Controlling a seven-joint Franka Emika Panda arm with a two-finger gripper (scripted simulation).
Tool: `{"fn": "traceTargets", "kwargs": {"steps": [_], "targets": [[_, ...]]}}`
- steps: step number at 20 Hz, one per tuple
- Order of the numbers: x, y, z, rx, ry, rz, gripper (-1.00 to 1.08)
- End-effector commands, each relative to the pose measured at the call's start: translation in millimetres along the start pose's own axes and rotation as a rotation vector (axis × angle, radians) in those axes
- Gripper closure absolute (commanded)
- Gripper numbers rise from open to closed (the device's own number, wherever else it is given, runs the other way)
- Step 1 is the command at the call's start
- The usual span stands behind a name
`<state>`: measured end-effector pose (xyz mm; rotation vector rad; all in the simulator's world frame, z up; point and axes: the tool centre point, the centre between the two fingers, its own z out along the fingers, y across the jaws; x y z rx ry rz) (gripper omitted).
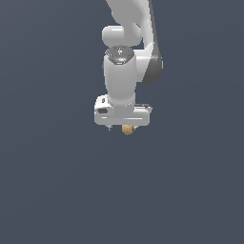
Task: Pick up the object and move it to a goal position.
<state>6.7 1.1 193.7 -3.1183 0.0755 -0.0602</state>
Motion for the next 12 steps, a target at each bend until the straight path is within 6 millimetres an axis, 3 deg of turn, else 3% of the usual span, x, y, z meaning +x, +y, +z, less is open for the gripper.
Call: {"fn": "traceTargets", "kwargs": {"steps": [1, 12], "targets": [[0.0, 0.0, 0.0, 0.0, 0.0, 0.0, -0.92], [7.1, 31.7, -4.6, 0.003, 0.013, 0.037, -0.92]]}}
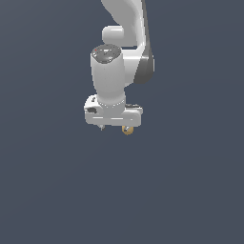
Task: Pick up the object and move it to a goal position.
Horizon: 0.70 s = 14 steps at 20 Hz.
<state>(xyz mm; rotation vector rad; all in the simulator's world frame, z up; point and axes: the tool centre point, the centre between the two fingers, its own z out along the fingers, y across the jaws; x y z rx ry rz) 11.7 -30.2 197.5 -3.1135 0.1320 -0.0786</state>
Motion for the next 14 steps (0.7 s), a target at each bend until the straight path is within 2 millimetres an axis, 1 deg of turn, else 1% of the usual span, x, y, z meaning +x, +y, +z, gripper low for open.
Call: {"fn": "traceTargets", "kwargs": {"steps": [1, 5, 8, 14], "targets": [[0.0, -0.6, 0.1, 0.0, 0.0, -0.001, -0.92], [-4.6, -2.9, 5.0, -0.001, -0.002, -0.003, -0.92], [-11.7, -6.7, 12.7, -0.003, -0.005, -0.005, -0.92], [-35.9, -17.9, 35.8, -0.009, -0.016, -0.014, -0.92]]}}
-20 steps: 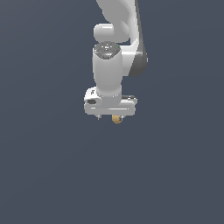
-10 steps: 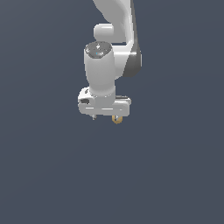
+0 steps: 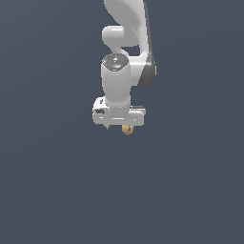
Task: Pick up the object and move it to a goal position.
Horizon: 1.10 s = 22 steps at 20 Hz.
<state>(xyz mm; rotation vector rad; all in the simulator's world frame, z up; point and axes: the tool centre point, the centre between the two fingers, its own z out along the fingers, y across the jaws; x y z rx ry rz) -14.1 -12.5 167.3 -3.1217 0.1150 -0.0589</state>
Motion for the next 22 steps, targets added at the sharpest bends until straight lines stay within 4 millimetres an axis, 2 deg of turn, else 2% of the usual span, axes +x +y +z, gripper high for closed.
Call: {"fn": "traceTargets", "kwargs": {"steps": [1, 7, 13, 18, 22], "targets": [[-12.6, -5.9, 11.6, -0.003, -0.006, -0.005, -0.92], [-52.5, -21.5, 43.1, -0.011, -0.021, -0.02, -0.92], [-84.3, -31.4, 63.7, -0.016, -0.031, -0.033, -0.92], [-99.3, -35.5, 72.3, -0.017, -0.036, -0.039, -0.92], [-103.1, -36.3, 74.1, -0.018, -0.037, -0.04, -0.92]]}}
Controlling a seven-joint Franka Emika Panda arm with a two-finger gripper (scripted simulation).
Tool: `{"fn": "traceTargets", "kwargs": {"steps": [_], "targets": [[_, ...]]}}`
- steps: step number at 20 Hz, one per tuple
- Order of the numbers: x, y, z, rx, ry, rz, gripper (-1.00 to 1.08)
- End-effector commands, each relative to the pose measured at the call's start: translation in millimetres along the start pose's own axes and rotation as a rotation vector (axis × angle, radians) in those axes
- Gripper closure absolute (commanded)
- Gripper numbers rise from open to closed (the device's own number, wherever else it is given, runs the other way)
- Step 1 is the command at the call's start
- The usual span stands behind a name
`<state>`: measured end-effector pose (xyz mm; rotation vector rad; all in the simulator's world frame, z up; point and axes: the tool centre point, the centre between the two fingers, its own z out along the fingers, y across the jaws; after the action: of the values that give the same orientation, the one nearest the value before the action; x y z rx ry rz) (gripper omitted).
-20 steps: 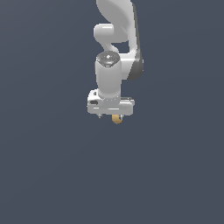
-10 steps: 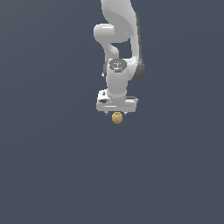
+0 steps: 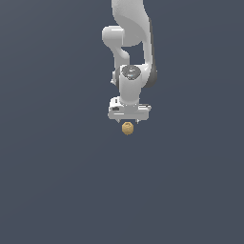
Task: Pick up the object and move it to a goal position.
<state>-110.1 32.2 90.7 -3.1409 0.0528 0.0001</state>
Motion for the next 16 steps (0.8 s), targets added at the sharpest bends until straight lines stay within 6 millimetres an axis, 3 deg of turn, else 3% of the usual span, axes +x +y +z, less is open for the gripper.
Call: {"fn": "traceTargets", "kwargs": {"steps": [1, 6, 16], "targets": [[-0.1, -0.1, 0.2, 0.0, 0.0, 0.0, -0.92], [-0.5, -0.1, 7.7, 0.0, 0.0, 0.0, -0.92], [-2.0, -0.2, 46.9, 0.0, 0.0, 0.0, -0.92]]}}
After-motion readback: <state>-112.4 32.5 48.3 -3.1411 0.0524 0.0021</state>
